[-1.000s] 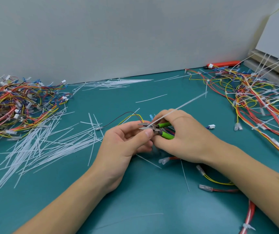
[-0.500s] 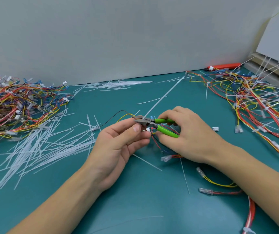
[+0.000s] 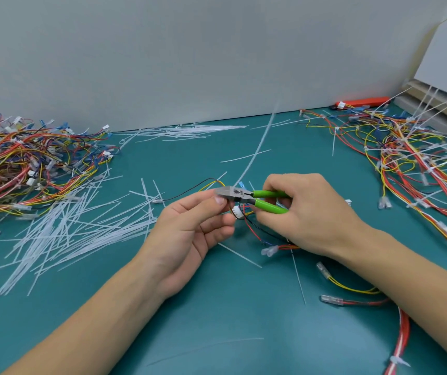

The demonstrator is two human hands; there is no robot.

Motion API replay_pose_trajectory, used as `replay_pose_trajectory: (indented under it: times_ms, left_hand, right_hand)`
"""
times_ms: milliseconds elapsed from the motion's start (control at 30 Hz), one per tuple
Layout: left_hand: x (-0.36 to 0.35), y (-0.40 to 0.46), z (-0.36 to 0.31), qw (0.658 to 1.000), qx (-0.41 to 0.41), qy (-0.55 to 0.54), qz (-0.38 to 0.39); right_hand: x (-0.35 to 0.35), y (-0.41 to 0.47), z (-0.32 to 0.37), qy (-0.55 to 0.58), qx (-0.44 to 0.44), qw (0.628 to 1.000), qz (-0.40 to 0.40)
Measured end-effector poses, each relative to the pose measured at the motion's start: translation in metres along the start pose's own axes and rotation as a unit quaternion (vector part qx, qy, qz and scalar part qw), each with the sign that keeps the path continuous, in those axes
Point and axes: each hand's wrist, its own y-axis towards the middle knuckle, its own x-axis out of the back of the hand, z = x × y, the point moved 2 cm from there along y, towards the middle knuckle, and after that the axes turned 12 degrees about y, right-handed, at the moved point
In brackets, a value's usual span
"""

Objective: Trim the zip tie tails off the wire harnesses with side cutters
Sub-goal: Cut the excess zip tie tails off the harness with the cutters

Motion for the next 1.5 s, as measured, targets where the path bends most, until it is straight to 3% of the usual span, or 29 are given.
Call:
replay_pose_trajectory:
  times_ms: [133,467,767,967,1500]
  left_hand:
    - [0.0007,-0.0007,-0.0020,1.000,0.006,0.002,0.014]
    - [0.0005,0.0001,-0.0019,0.999,0.015,0.009,0.031]
    - [0.0002,-0.0002,-0.0013,0.999,0.011,0.014,0.029]
    - [0.0007,0.0002,-0.0009,1.000,0.009,0.010,0.013]
    - [0.0022,0.0015,-0.0002,0.999,0.016,0.014,0.027]
  right_hand:
    - [-0.0034,-0.0027,-0.0015,0.006,-0.017,1.000,-0.008]
    - [-0.0015,0.0001,-0.0027,0.014,0.039,0.999,0.006]
    - [-0.0044,-0.0012,-0.0002,0.011,0.037,0.999,0.001]
    - [-0.0063,-0.0027,-0.0025,-0.003,-0.011,1.000,-0.010]
    - [-0.0040,-0.0026,0.0023,-0.002,0.018,1.000,-0.017]
